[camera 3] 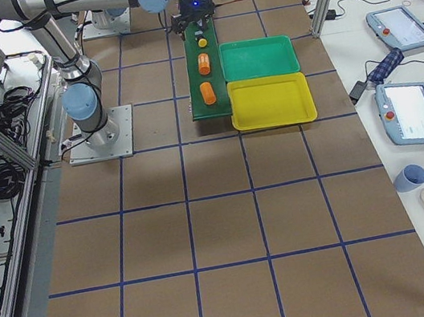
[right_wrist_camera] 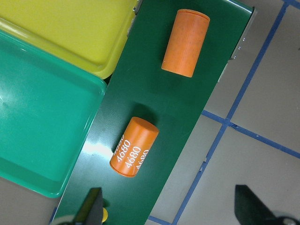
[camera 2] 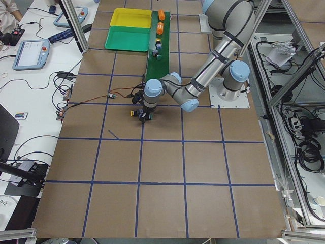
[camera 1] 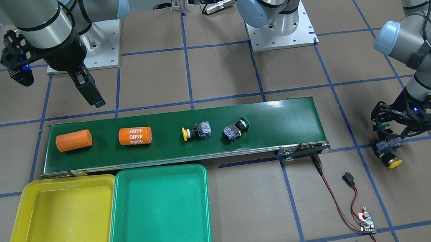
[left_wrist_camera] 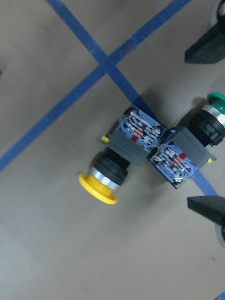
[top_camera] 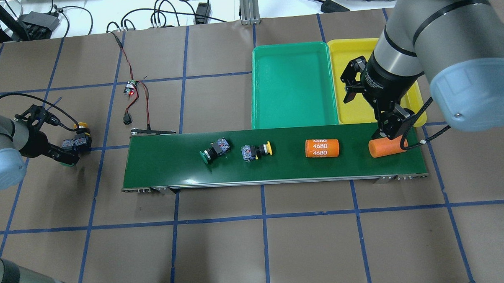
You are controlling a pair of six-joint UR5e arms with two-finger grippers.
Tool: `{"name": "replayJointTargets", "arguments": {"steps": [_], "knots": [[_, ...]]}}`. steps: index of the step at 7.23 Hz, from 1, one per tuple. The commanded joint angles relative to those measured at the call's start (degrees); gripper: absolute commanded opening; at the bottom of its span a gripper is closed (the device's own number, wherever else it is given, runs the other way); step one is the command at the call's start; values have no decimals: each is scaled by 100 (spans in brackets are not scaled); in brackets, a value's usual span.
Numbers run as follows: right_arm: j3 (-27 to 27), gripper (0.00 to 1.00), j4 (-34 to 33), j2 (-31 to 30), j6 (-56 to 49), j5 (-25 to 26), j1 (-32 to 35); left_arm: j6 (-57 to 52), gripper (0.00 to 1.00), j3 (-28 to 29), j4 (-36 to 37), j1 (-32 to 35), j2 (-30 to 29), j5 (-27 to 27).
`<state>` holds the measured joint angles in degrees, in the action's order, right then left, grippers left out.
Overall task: Sort buttons by color to trays
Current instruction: 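Grasp another button with left gripper while right gripper lowers to belt, then place button on belt with left gripper while right grasps yellow-capped button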
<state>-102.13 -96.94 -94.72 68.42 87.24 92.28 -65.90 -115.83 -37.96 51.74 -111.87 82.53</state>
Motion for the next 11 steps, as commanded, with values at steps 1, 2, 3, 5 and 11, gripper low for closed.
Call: {"name": "replayJointTargets", "arguments": {"steps": [1,2,3,5,11], "knots": [[-105,100,-176,33,110,-5,9,104,32,43,122,-15,-90,0],[-158,100,-203,85,119,-14,9,69,12,60,131,-15,-46,9],[-167,100,-212,164,249,-14,35,-97,2,52,123,-6,111,-8],[-333,100,-1033,567,442,38,307,-1208,2,-36,-113,81,672,0],[-334,100,-2175,1560,1741,74,922,-3614,16,43,-2391,2643,1948,-70]]}}
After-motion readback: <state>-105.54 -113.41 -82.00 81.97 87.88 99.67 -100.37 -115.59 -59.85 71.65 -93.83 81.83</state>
